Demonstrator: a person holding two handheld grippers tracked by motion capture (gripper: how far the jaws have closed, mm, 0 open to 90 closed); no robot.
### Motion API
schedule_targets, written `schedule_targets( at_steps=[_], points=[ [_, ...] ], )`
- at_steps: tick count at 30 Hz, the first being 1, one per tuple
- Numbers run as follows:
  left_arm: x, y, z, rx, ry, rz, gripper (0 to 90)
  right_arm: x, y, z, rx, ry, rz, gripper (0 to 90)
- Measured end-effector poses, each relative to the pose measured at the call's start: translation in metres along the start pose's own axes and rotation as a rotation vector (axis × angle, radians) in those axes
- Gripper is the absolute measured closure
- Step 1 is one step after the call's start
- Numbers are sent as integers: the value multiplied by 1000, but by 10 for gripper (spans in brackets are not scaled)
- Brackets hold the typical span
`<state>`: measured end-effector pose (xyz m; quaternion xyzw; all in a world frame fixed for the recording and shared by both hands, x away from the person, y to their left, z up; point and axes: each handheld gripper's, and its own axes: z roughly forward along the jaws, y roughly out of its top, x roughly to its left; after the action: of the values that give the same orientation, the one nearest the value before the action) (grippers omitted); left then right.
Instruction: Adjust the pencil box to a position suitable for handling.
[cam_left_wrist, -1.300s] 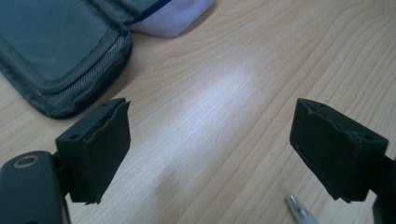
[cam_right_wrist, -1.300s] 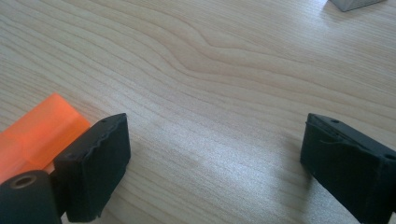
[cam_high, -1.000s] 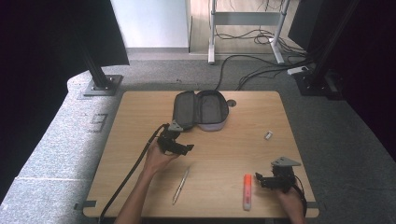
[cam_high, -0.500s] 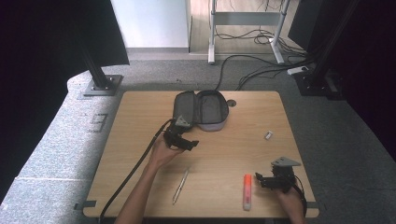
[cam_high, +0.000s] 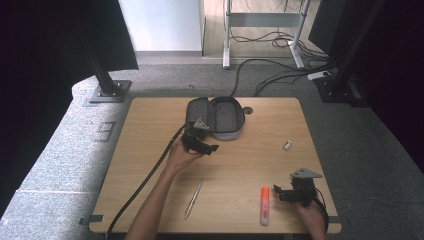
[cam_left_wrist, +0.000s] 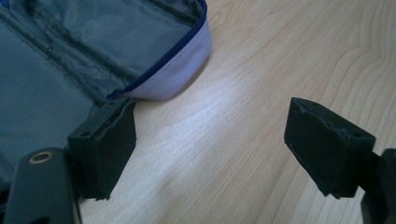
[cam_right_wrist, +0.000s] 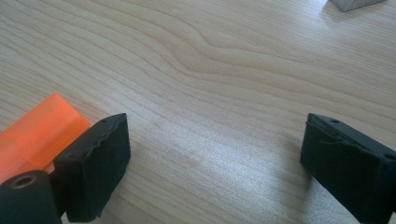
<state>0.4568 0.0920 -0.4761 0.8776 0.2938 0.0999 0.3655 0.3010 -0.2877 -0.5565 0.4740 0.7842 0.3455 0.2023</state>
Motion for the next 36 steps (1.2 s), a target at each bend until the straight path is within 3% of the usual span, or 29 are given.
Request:
schedule_targets(
  at_steps=[2,10,18,23,28,32,36],
  points=[
    [1,4,4,6,6,16,195,0,0,0,-2,-1,1,78],
    [6,13,16,3,-1,16,255,0,0,0,-2,-1,1,78],
    [9,21,30,11,-18,-5,305,0,0,0,-2,-1,0,78],
    [16,24,41,39,-8,-7,325,0,0,0,-2,-1,0,78],
    [19,26,46,24,-14,-18,368,0,0,0,-2,0,0,78],
    [22,30,54,45,-8,0,392,0,0,0,-2,0,0,78],
    [23,33,59,32,-9,5,434,0,0,0,-2,0,0,78]
  ],
)
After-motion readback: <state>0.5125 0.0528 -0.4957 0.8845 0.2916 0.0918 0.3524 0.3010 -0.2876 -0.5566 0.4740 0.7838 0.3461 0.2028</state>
